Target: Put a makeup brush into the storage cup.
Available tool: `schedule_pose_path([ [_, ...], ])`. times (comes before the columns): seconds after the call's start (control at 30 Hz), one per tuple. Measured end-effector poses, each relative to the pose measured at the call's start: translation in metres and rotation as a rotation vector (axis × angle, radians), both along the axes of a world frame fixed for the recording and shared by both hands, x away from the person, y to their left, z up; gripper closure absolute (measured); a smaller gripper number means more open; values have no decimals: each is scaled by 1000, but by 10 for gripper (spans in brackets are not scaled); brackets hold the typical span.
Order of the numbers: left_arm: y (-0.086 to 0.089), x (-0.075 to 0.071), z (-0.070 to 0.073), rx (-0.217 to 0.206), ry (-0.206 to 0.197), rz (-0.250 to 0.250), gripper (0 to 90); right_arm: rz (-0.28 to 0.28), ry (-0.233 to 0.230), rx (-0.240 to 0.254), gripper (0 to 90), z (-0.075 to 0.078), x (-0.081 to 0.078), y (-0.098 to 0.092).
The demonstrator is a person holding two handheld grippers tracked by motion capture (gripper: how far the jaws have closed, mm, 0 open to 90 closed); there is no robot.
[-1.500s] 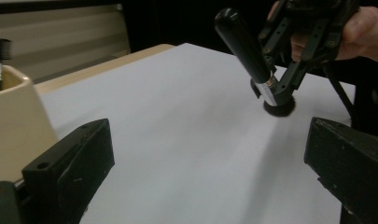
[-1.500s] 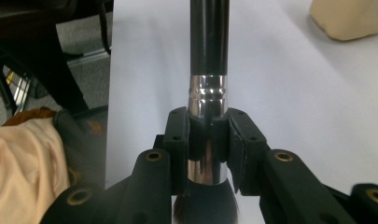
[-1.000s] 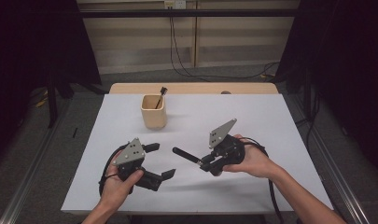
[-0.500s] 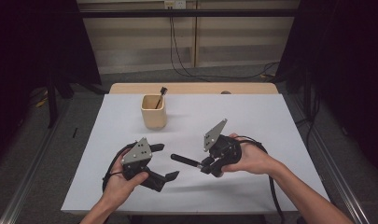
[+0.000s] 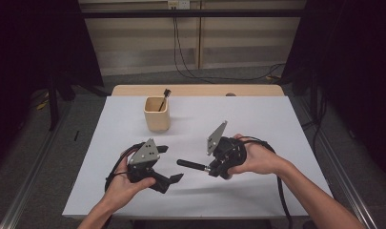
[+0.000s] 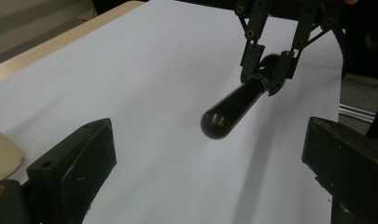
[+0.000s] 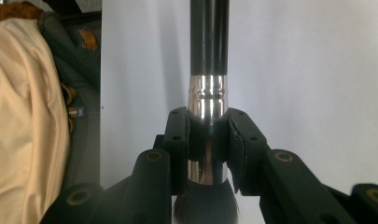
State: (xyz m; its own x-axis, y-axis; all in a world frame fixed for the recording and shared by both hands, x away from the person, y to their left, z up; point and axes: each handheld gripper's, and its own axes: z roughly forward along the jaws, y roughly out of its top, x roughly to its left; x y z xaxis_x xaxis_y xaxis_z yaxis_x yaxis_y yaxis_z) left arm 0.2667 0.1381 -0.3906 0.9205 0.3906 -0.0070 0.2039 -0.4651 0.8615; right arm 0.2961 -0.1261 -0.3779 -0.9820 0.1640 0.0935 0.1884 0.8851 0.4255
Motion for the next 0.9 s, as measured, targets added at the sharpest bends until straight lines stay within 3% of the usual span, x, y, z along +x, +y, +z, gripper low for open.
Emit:
schedule_pose_path([
  [0.3, -4, 9, -1, 38, 16, -14, 38, 7, -22, -105, 717, 1, 7, 2],
  [0.57, -14, 15, -1, 126, 36, -87, 38, 4, -37, -171, 717, 3, 16, 5],
  [0.9, -24, 24, -1, 215, 78, -156, 52, 51, -11, -260, 717, -1, 16, 12],
])
